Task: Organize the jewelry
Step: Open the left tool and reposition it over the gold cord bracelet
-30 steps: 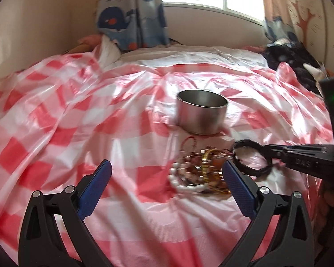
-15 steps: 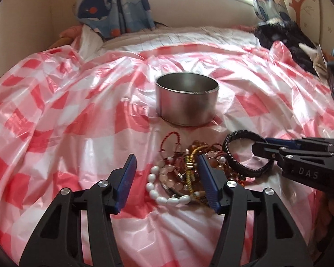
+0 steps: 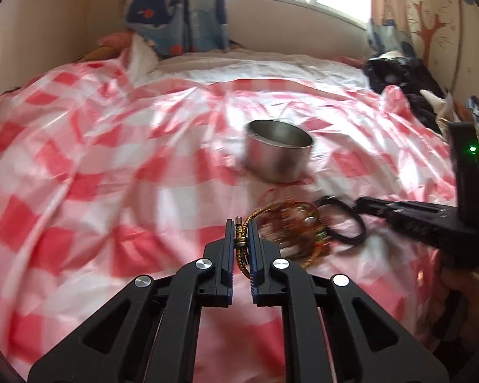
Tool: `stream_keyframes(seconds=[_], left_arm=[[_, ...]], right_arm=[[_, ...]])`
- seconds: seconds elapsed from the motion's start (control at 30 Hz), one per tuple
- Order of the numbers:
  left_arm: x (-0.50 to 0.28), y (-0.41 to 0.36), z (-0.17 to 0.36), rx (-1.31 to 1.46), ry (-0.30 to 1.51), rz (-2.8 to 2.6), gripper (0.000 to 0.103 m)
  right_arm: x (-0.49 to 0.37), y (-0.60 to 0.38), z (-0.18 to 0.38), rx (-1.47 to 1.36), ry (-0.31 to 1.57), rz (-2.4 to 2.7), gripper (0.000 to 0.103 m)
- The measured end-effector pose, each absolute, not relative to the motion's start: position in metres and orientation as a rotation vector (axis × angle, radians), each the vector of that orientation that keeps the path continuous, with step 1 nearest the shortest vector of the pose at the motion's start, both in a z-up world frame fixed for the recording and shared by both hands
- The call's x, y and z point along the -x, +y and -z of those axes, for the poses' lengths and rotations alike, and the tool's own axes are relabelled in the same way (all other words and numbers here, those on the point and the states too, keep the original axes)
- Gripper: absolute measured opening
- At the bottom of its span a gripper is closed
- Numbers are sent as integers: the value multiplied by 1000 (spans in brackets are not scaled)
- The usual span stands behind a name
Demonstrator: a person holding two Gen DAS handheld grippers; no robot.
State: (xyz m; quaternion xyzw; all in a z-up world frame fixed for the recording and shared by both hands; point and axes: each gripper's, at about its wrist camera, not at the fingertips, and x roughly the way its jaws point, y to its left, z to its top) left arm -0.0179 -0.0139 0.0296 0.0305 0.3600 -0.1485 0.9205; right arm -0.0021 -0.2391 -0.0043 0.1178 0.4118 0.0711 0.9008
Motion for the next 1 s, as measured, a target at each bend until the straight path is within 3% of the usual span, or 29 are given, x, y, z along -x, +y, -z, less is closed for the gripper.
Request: stream_keyframes(seconds=[0.13,0.23,0.37,0.43,0.5,0.57,0.63,0.77,0.83,1.0], left_arm=[[8,9,-9,-33,818,264,8],[9,10,-6,-44,808,267,8],[5,6,3,-61,823,267,12],[3,4,7,-60,833,266,17],[5,0,8,-76,827,261,21],[5,-2,8,-81,822,258,24],[5,-3,8,-85,818,253,26],[6,-2,7,-84,811,241,35],[6,-1,7,-82,805,225,45],[3,0,7,-71,810,222,48]], right_arm=[[0,-238,7,-249,872,-149,9],[1,-237,7,-249,866,-146,42],[-2,-227,14,-188,900,-141,42],[-4,-218,16,-125,912,-129,42],[-3,-215,18,-103,912,-138,35],[-3,-213,18,-87,907,-132,16],[-2,-215,18,-95,899,-136,10],[0,-215,15,-91,881,-126,8],[1,-215,13,-94,872,-122,8],[3,-219,9,-100,853,-111,8]])
